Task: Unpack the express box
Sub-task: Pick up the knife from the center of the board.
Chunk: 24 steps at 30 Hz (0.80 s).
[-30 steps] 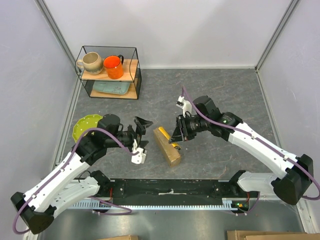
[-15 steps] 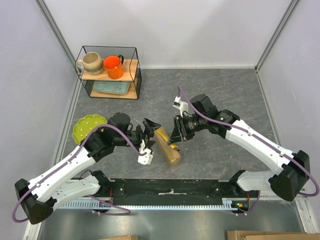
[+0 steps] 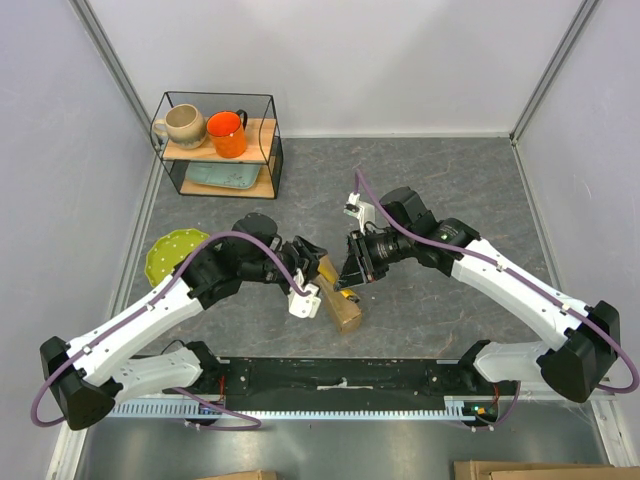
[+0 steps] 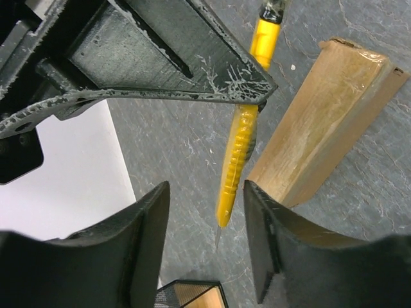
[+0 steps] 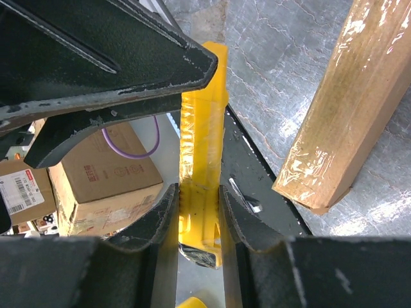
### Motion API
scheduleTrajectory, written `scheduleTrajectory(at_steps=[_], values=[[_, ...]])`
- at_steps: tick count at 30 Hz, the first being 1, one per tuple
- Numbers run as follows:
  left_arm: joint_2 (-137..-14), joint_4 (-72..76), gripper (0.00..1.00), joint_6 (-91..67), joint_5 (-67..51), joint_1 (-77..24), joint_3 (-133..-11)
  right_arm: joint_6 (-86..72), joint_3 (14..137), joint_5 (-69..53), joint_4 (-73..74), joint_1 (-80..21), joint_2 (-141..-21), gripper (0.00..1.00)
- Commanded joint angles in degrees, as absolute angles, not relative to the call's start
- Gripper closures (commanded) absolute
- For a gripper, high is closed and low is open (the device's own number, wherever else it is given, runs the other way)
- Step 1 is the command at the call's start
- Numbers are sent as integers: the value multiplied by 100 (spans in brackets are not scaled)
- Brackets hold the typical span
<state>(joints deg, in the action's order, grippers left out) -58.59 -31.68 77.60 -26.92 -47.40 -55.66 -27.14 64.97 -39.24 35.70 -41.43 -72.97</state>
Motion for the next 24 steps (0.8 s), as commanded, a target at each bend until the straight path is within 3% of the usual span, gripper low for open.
scheduleTrajectory(at_steps=[1, 6, 24], values=[[-5862, -3471, 47, 7611, -2575, -4772, -5757, -2602, 6689, -4096, 3542, -4157, -7198, 97], [-5810, -3621, 60, 7725, -2487, -4772, -5661, -2558, 6724, -4104, 3647, -4157, -7119, 97], [-5845, -3533, 64, 7523, -2619, -4939, -5713, -2724, 6811, -4333, 3402, -4157, -7163, 97]])
